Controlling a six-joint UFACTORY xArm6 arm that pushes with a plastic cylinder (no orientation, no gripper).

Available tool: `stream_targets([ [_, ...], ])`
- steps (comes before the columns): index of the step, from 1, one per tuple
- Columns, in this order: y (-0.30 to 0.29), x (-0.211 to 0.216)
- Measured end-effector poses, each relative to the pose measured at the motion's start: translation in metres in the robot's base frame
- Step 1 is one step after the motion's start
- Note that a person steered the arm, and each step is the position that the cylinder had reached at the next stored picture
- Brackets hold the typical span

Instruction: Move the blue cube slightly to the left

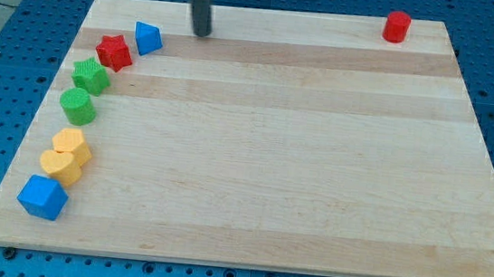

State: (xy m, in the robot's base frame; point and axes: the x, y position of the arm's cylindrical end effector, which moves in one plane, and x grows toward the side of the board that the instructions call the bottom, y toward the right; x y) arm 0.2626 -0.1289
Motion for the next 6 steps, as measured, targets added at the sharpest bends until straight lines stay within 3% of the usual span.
stream_targets([
  [1,-0.035,0.026],
  [3,-0.073,0.015],
  [4,-0.094,0.047],
  [5,-0.095,0.077],
  [6,-0.012,0.094],
])
